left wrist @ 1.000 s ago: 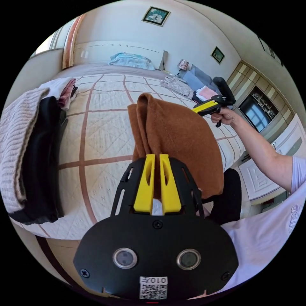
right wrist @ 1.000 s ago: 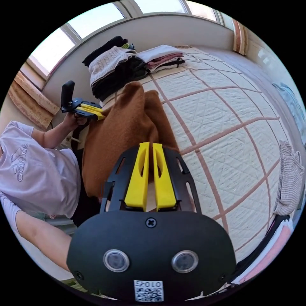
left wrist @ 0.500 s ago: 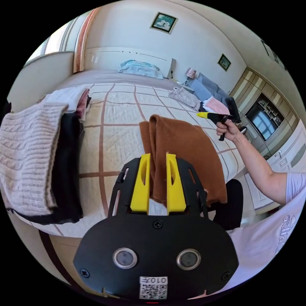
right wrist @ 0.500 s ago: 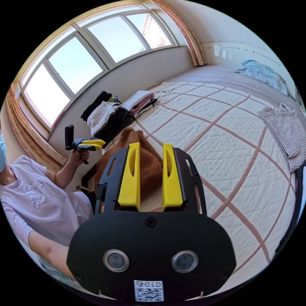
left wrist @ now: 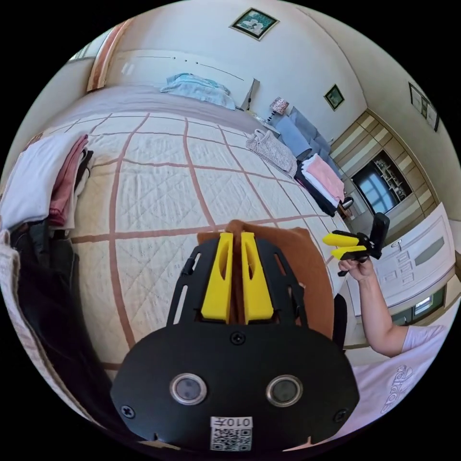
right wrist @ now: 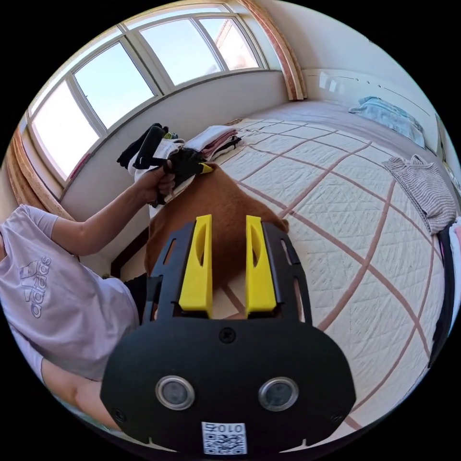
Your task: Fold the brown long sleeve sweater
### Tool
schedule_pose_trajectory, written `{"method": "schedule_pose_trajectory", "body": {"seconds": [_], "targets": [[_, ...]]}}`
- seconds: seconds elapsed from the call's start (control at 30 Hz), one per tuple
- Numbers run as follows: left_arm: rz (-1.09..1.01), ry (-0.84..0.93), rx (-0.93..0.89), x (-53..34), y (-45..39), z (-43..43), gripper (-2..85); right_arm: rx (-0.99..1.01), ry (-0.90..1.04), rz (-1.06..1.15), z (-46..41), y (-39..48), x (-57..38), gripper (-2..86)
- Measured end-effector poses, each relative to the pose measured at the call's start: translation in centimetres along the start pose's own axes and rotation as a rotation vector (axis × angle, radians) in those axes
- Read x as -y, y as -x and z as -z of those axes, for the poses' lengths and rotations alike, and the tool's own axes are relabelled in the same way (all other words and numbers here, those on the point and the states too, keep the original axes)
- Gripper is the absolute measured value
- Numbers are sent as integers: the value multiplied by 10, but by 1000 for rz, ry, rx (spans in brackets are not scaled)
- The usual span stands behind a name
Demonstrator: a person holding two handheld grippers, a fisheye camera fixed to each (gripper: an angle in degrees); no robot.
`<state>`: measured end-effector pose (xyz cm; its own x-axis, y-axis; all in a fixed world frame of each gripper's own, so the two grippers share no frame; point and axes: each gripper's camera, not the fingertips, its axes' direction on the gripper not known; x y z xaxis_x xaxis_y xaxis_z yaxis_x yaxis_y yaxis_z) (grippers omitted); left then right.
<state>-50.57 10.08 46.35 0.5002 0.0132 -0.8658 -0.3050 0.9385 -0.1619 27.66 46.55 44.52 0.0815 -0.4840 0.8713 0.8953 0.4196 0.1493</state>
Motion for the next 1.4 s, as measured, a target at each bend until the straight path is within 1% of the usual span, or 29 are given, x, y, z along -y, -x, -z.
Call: {"method": "schedule_pose_trajectory", "body": {"seconds": [0.07, 0.13, 0.17, 0.2, 0.27, 0.33, 0.4, 0.43, 0.5, 0.53, 0.6, 0.67, 0.73, 0.77, 0.8, 0.87, 0.97, 1.07, 1.17, 1.23, 1.27, 1.3, 1.33, 1.4], "targets": [[10, 36, 5, -4, 7, -6, 29, -10, 13, -56, -13, -8, 3, 121], [26, 72, 70, -9, 15, -16, 29, -78, 185, -186, -49, -36, 7, 120], [64, 74, 52, -15, 23, -24, 30, -54, 194, -214, -54, -43, 6, 119], [116, 66, -11, -21, 32, -29, 32, -12, 157, -263, -51, -51, 3, 117], [156, 45, -82, -28, 36, -29, 36, -33, 133, -277, -40, -49, -1, 119], [116, 20, -87, -35, 27, -17, 42, -68, 73, -251, -14, -33, -13, 131], [19, 16, 32, -48, -1, 9, 50, -73, 22, -250, 10, -19, -32, 137], [-5, 5, 77, -53, -10, 18, 52, -76, -1, -288, 24, -11, -50, 142], [-109, -50, 242, -84, -51, 50, 54, -38, -21, -330, 35, 4, -82, 149], [-135, -52, 281, -93, -62, 55, 55, -12, -23, -336, 37, 17, -105, 152], [-215, -55, 447, -128, -97, 68, 58, -17, -4, -350, 33, 38, -140, 155], [-240, -36, 513, -151, -109, 71, 59, -10, 8, -378, 26, 55, -172, 156], [-268, -49, 411, -166, -121, 73, 59, 54, 4, -404, 13, 71, -203, 155], [-312, -41, 312, -172, -133, 70, 59, 68, 10, -407, 8, 74, -208, 155], [-371, -32, 272, -177, -149, 65, 60, 74, 29, -416, -2, 78, -216, 154], [-452, -45, 268, -184, -174, 55, 62, 47, 81, -420, -18, 81, -223, 151], [-530, 35, 215, -190, -198, 30, 69, 52, 121, -413, -40, 82, -228, 136], [-493, 157, 270, -201, -187, -7, 78, 117, 174, -416, -56, 77, -232, 96], [-370, 78, 116, -215, -163, 2, 90, 144, 183, -438, -52, 77, -234, 79], [-350, 37, 157, -227, -169, 19, 99, 175, 173, -432, -40, 80, -232, 73], [-383, -21, 212, -240, -182, 34, 106, 197, 166, -433, -38, 81, -231, 73], [-434, -80, 255, -256, -199, 49, 113, 248, 152, -443, -32, 80, -230, 71], [-464, -98, 269, -264, -208, 55, 116, 304, 125, -465, -26, 79, -229, 71], [-598, -98, 297, -296, -248, 65, 135, 371, 81, -482, -18, 77, -225, 70]]}}
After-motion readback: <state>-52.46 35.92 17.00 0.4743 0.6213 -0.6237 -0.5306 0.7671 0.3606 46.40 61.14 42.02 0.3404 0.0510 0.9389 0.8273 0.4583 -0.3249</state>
